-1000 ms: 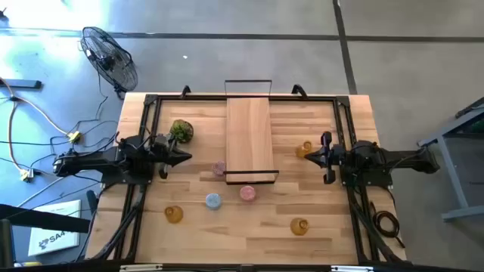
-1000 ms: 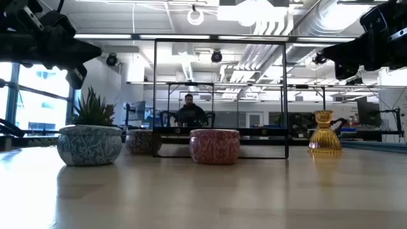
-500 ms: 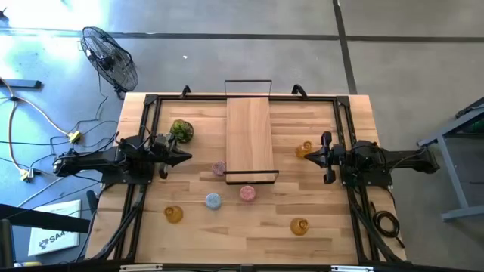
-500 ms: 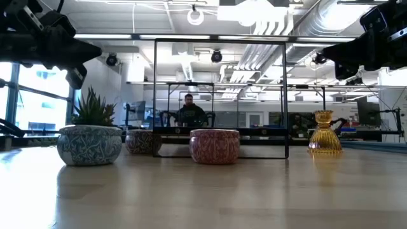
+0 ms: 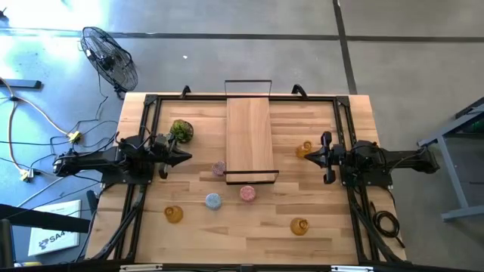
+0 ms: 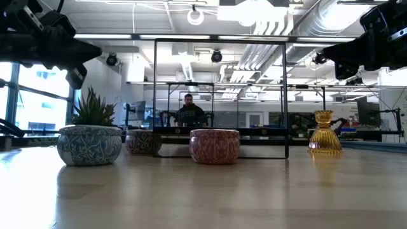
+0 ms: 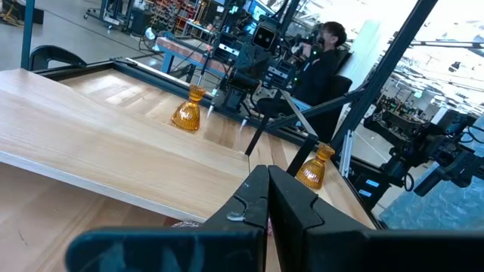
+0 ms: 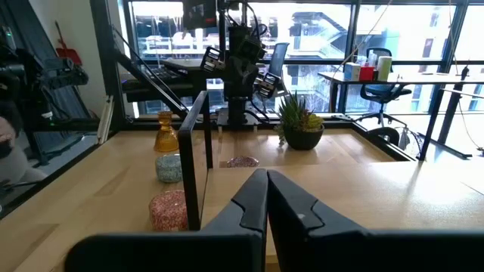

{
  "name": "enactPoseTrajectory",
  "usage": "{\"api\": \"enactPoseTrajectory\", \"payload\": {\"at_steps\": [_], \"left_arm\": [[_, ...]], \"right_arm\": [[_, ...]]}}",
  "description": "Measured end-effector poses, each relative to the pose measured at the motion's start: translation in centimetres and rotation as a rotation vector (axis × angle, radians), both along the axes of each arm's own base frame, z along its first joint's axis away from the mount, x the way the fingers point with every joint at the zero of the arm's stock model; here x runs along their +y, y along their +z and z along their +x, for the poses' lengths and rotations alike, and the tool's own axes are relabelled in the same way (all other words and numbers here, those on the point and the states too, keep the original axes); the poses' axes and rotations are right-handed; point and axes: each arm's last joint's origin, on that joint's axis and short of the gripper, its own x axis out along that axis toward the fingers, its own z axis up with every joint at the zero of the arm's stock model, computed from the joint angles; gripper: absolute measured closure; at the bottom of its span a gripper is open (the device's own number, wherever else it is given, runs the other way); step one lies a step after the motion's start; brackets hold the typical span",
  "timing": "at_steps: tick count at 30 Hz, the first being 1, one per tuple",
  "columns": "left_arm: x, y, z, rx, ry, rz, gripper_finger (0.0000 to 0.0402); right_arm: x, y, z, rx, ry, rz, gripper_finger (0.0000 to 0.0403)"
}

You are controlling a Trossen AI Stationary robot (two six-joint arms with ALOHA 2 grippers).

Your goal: Pick & Place candle stick holders

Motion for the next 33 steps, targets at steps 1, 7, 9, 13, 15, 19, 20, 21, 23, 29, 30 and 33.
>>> {"api": "enactPoseTrajectory", "payload": {"at_steps": [1, 7, 9, 13, 15, 19, 20, 21, 23, 29, 30, 33], "left_arm": [[0.0, 0.0, 0.0, 0.0, 0.0, 0.0, 0.04], [0.0, 0.0, 0.0, 0.0, 0.0, 0.0, 0.04], [0.0, 0.0, 0.0, 0.0, 0.0, 0.0, 0.04], [0.0, 0.0, 0.0, 0.0, 0.0, 0.0, 0.04], [0.0, 0.0, 0.0, 0.0, 0.0, 0.0, 0.04], [0.0, 0.0, 0.0, 0.0, 0.0, 0.0, 0.04], [0.0, 0.0, 0.0, 0.001, 0.0, 0.0, 0.04], [0.0, 0.0, 0.0, 0.0, 0.0, 0.0, 0.04], [0.0, 0.0, 0.0, 0.0, 0.0, 0.0, 0.04], [0.0, 0.0, 0.0, 0.0, 0.0, 0.0, 0.04], [0.0, 0.0, 0.0, 0.0, 0.0, 0.0, 0.04], [0.0, -0.01, 0.0, 0.001, 0.0, 0.0, 0.04]], "right_arm": [[0.0, 0.01, 0.0, 0.0, 0.0, 0.0, 0.0398], [0.0, 0.01, 0.0, 0.0, 0.0, 0.0, 0.0398], [0.0, 0.01, 0.0, 0.0, 0.0, 0.0, 0.0398], [0.0, 0.01, 0.0, 0.0, 0.0, 0.0, 0.0398], [0.0, 0.0, 0.0, 0.0, 0.0, 0.0, 0.0398], [0.0, 0.01, 0.0, -0.001, 0.0, 0.0, 0.0398], [0.0, 0.01, 0.0, 0.0, 0.0, 0.0, 0.0398], [0.0, 0.01, 0.0, 0.0, 0.0, 0.0, 0.0398], [0.0, 0.01, 0.0, 0.0, 0.0, 0.0, 0.0398], [-0.09, 0.03, 0.0, 0.0, -0.031, -0.053, 0.0398], [-0.11, 0.06, -0.01, -0.002, -0.037, -0.056, 0.0398], [-0.12, 0.2, -0.01, -0.025, -0.039, -0.004, 0.0398]]}}
